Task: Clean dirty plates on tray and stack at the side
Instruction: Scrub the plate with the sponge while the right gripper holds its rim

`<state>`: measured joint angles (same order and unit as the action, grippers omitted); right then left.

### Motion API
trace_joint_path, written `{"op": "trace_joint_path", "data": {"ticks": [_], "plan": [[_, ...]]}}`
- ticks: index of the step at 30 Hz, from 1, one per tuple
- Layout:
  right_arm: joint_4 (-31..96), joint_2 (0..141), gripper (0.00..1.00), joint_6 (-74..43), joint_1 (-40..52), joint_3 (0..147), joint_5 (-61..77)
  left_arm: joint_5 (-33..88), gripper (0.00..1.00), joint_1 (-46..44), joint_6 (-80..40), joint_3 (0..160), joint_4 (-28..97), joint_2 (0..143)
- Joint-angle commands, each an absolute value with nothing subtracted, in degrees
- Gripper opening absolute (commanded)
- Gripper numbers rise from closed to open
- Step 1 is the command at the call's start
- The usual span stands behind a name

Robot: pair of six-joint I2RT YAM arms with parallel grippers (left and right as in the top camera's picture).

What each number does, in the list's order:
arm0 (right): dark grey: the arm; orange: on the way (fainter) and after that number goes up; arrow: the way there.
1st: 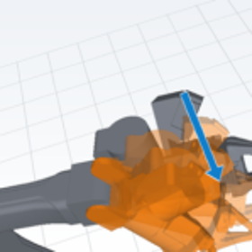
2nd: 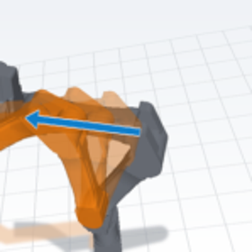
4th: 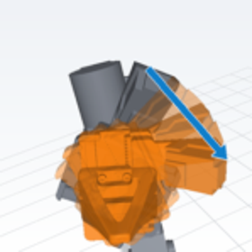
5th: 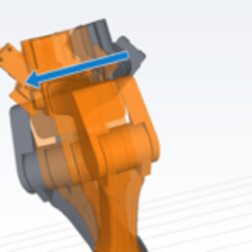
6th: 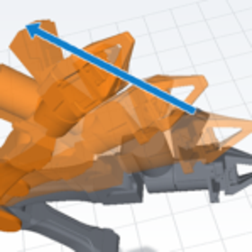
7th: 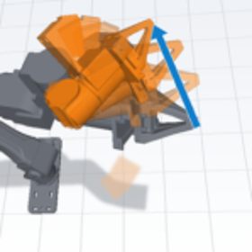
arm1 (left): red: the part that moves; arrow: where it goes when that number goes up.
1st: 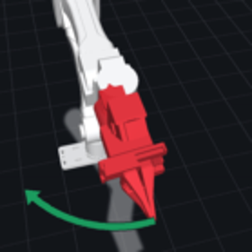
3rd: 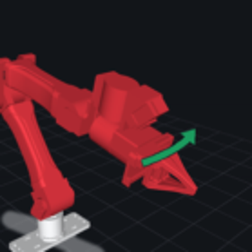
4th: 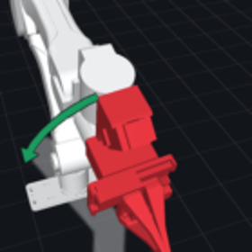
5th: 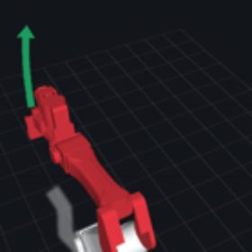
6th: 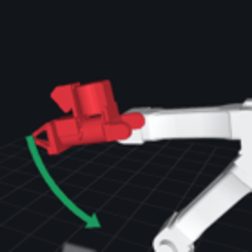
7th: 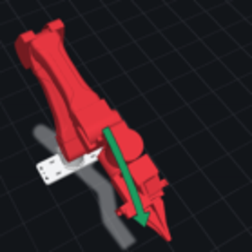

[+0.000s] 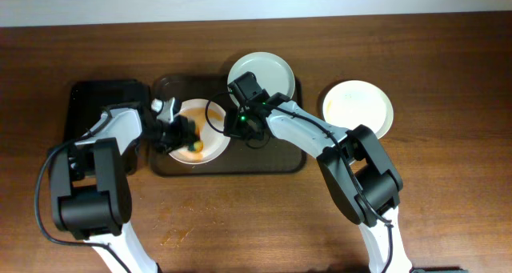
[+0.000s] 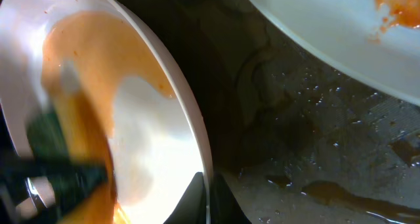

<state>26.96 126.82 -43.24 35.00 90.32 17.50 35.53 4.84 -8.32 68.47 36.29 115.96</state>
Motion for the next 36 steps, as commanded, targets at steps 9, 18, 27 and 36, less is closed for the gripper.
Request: {"op": "trace_joint_path", "data": {"ticks": [9,18,27,36], "plan": [[27.18,127.83,0.04,-42.65,34.81,90.98,17.82,4.05,0.01,4.51,-12.88,65.36,39.31,122.04],[27.18,127.83,0.04,-42.65,34.81,90.98,17.82,-13.15,0.01,0.64,-23.16,65.93,46.78,122.04],[27.20,127.83,0.04,-42.65,34.79,90.98,17.82,-18.11,0.00,-10.59,-19.53,66.00,28.99,122.04],[27.20,127.83,0.04,-42.41,34.81,90.98,17.82,7.33,0.00,-10.52,0.73,66.63,35.00,122.02]]}}
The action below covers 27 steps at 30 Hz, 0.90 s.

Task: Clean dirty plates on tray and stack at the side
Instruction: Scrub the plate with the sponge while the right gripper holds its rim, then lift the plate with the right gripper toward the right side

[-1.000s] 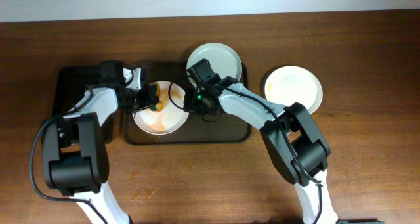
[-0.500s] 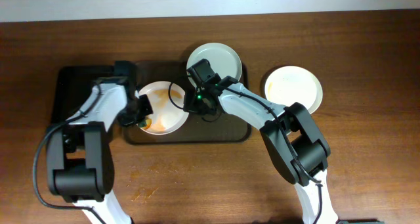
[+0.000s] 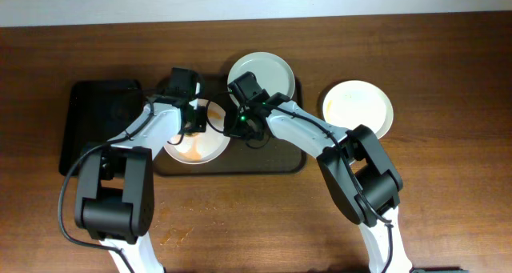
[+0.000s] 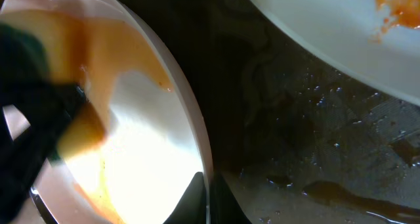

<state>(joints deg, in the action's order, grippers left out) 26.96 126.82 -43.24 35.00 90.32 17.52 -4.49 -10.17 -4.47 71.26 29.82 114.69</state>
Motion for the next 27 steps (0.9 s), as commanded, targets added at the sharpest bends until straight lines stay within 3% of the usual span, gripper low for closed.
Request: {"op": "trace_joint_path", "data": {"ticks": [1,7,15,20,27], "plan": [[27.18,127.83,0.04,-42.41,34.81,90.98,17.82,7.31,0.00,-10.02,0.73,67.48,36.53,122.02],[27.42,127.83,0.04,-42.41,34.81,90.98,17.85,16.43,0.00,-4.80,0.71,77.25,42.00,122.02],[28.69,127.83,0.04,-42.41,34.79,90.98,17.82,16.75,0.00,1.41,-1.69,97.56,48.49,122.02],[28.69,127.83,0.21,-42.44,34.81,90.98,17.82,16.71,0.01,1.56,-1.67,97.54,47.97,122.04],[28.21,128.57,0.23,-42.85,35.03,90.98,17.39,16.69,0.00,1.56,-1.67,97.54,47.88,122.04]]}}
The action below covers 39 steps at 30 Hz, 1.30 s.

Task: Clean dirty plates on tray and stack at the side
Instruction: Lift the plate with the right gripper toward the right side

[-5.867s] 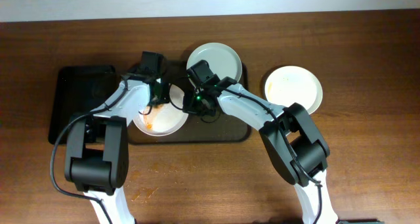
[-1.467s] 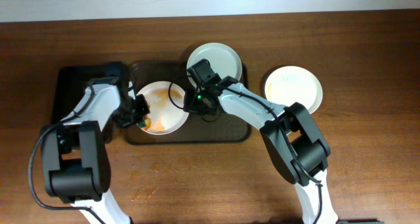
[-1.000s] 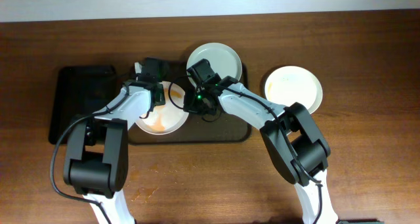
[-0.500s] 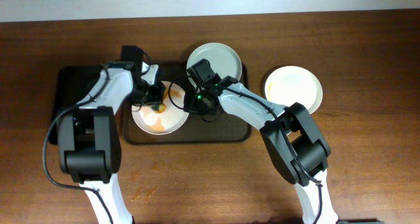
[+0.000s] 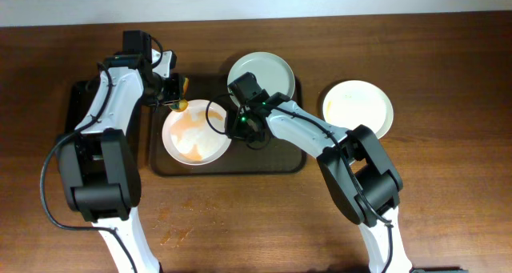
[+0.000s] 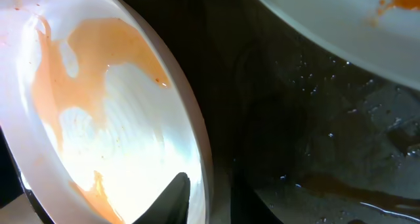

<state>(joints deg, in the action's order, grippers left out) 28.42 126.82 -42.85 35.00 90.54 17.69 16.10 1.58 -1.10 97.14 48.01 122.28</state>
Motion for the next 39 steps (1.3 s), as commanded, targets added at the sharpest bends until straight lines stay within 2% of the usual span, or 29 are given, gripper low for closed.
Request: {"op": "trace_joint_path", "data": {"ticks": [1,3,4,5,8,11,16,22,29,31,39], "plan": [[28.23,129.27,0.23,-44.03,35.24,90.98,17.41,16.03,0.00,1.56,-1.67,97.54,47.86,122.04],[28.27,129.95,0.20,-44.64,35.29,90.98,18.76,14.81,0.00,1.56,-1.69,97.54,47.88,122.04],[28.47,129.93,0.07,-44.66,35.22,90.98,19.42,14.79,0.01,1.56,-1.67,97.54,47.94,122.04],[28.49,129.91,0.04,-44.66,35.16,90.98,19.94,14.79,0.01,1.56,-1.67,97.54,47.97,122.04],[31.33,128.53,0.04,-43.35,33.98,91.90,22.59,14.81,0.00,1.56,-1.69,97.54,48.36,122.04],[36.71,124.60,0.04,-36.36,33.06,94.48,19.66,14.79,0.00,1.56,-1.67,97.54,48.71,122.04],[48.21,114.67,0.04,-29.95,33.01,95.85,2.28,14.79,0.00,1.56,-1.67,97.54,48.53,122.04],[50.22,103.59,0.04,-28.49,33.58,95.85,-15.49,13.04,0.01,1.56,-1.67,97.54,48.49,122.04],[50.65,102.48,0.04,-23.75,43.64,95.85,-42.41,13.04,0.00,1.56,-1.67,97.54,47.99,122.04],[50.54,102.48,0.04,-22.41,48.25,95.83,-54.08,13.04,0.01,1.56,-1.67,97.54,47.86,122.04],[50.13,102.48,0.04,-21.15,56.49,95.83,-73.93,12.40,0.01,1.52,-1.67,97.54,47.86,122.04]]}}
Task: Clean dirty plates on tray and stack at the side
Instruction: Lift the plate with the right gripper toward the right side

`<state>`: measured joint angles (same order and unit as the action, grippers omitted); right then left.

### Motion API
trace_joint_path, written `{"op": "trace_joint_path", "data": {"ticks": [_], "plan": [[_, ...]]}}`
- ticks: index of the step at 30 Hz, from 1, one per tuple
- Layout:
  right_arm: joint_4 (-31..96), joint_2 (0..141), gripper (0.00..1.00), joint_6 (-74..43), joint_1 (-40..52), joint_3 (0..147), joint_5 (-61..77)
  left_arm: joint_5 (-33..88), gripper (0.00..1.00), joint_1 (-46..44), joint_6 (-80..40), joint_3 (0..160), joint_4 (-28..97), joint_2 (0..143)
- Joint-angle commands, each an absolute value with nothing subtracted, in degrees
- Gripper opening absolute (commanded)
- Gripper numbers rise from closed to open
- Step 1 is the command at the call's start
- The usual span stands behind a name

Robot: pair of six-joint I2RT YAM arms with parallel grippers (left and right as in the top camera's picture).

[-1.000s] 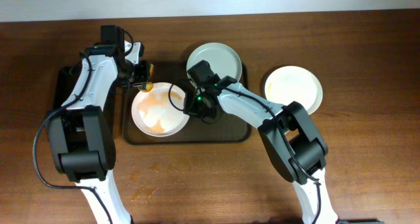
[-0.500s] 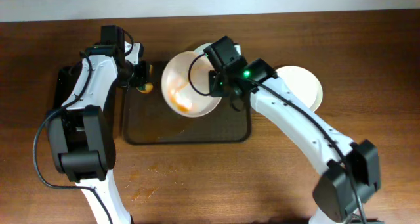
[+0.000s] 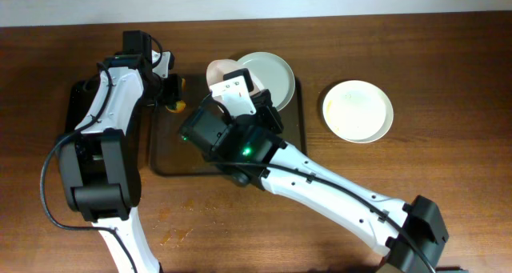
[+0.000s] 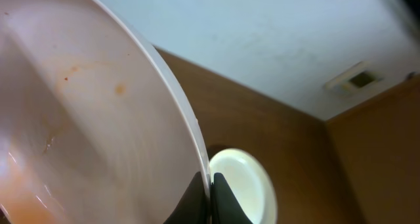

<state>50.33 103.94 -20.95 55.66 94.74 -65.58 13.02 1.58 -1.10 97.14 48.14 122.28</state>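
My right gripper [image 4: 210, 199] is shut on the rim of a white plate [image 4: 79, 119] with faint orange smears. It holds the plate tilted up off the dark tray [image 3: 170, 157]. In the overhead view the plate [image 3: 222, 70] shows just past my raised right gripper [image 3: 230, 81]. A second plate [image 3: 270, 74] lies at the tray's far right. A clean white plate [image 3: 358, 110] sits on the table to the right, also seen as the clean plate [image 4: 244, 183]. My left gripper [image 3: 171, 93] is shut on a yellow-green sponge [image 3: 178, 106] at the tray's far left corner.
A black bin [image 3: 90, 105] stands left of the tray, under my left arm. My right arm reaches across the tray and hides most of it. A small orange stain [image 3: 176, 237] marks the table near the front left.
The right gripper, then open around the plate's rim with the plate lying on the tray, is now shut on the rim and the plate is up off the tray, tilted. The left gripper has barely moved.
At first the left gripper pressed the sponge on the orange-stained plate while the right gripper held its rim. Then the sponge was at the plate's far side. Then the sponge was off the plate at the tray's corner, the plate paler. Now the plate is raised.
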Motion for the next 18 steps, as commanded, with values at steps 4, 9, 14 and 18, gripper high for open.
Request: {"op": "trace_joint_path", "data": {"ticks": [4,9,14,18], "plan": [[47.72,102.48,0.04,-16.38,57.54,95.85,-79.48,12.40,0.01,1.52,-1.67,97.54,47.88,122.04],[44.95,102.48,0.04,-16.40,57.14,95.83,-79.42,12.21,0.00,1.52,-1.67,97.54,47.88,122.04],[45.69,102.48,0.04,-17.43,48.16,95.81,-46.04,12.14,0.01,1.52,-1.67,97.54,47.42,122.04],[47.37,100.42,0.04,-18.94,35.35,95.81,-22.70,10.63,0.00,1.52,-1.67,97.54,47.44,122.06]]}}
